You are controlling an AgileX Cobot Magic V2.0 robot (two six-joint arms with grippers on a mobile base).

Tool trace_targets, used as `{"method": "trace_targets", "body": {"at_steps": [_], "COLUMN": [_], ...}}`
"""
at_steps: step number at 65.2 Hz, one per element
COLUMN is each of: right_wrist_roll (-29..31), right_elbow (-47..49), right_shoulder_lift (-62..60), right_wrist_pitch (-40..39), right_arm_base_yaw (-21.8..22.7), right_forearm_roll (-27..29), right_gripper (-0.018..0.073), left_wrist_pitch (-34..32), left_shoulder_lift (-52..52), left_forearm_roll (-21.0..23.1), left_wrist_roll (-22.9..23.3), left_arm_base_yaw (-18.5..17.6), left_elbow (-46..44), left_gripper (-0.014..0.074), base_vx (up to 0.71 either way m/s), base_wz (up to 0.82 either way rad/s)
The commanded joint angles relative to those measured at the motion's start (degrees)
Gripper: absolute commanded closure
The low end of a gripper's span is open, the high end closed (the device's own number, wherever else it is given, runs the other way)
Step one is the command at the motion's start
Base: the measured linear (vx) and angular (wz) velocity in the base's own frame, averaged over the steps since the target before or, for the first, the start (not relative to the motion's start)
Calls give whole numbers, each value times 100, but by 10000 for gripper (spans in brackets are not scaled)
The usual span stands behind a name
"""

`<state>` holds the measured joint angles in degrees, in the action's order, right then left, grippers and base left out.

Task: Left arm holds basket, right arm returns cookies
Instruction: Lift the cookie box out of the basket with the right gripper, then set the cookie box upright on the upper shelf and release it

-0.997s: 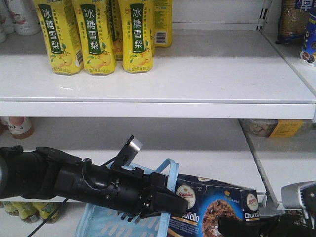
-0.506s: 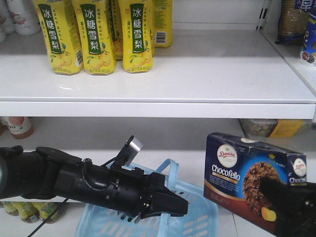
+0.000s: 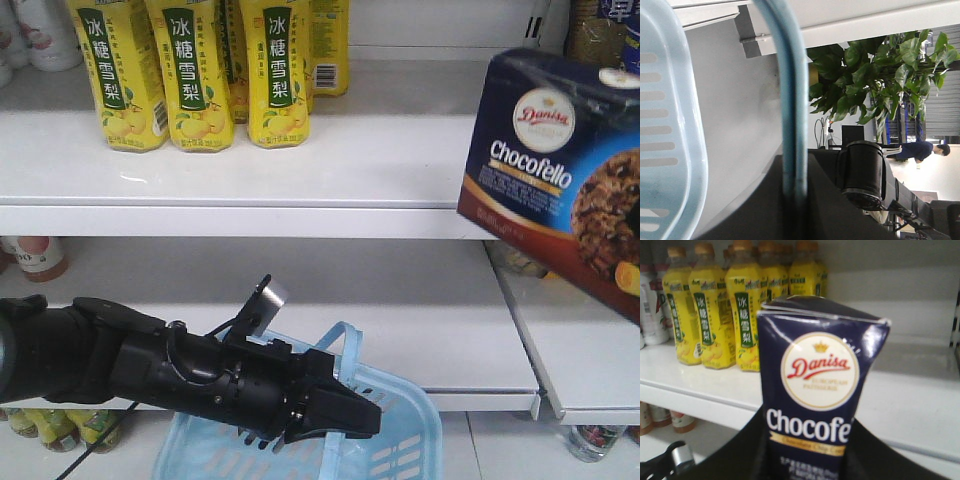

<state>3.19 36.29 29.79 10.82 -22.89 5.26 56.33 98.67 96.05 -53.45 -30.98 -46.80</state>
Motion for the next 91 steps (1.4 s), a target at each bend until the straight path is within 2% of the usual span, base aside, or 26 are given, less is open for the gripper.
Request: {"method": "trace_targets", "body": {"at_steps": [1, 11, 27, 35, 53, 61, 70, 91], "right_wrist_roll": [53, 46, -441, -446, -222, 89, 123, 27], "right_elbow": [320, 735, 1294, 1410, 1858, 2028, 2040, 2040], "right_shoulder_lift": [420, 1261, 2364, 2758, 3776, 4154, 4409, 4453], "right_wrist_pitch": [-834, -852, -1432, -1781, -2252, -2218, -2210, -1976], "right_arm_base_yaw": [44, 135, 1165, 1405, 1411, 1411, 1411, 1396], "right_forearm_roll": [-334, -427, -60, -29, -54, -49, -43, -37], "right_gripper": [382, 382, 382, 382, 381, 377, 357, 169], "left_wrist_pitch": [271, 271, 271, 271, 271, 271, 271, 271], "left_shoulder_lift": [-288, -288, -288, -288, -288, -288, -288, -288], "left_forearm_roll": [340, 340, 340, 340, 340, 340, 340, 340], "left_wrist_roll": [-124, -124, -124, -124, -124, -124, -124, -124], "left_arm_base_yaw": [6, 6, 6, 6, 6, 6, 6, 6], "left_elbow": [-128, -128, -128, -128, -128, -128, -128, -128], "left_gripper": [603, 603, 603, 603, 603, 603, 603, 603], "base_vx": [0, 0, 0, 0, 0, 0, 0, 0], "base_wz": [0, 0, 0, 0, 0, 0, 0, 0]}}
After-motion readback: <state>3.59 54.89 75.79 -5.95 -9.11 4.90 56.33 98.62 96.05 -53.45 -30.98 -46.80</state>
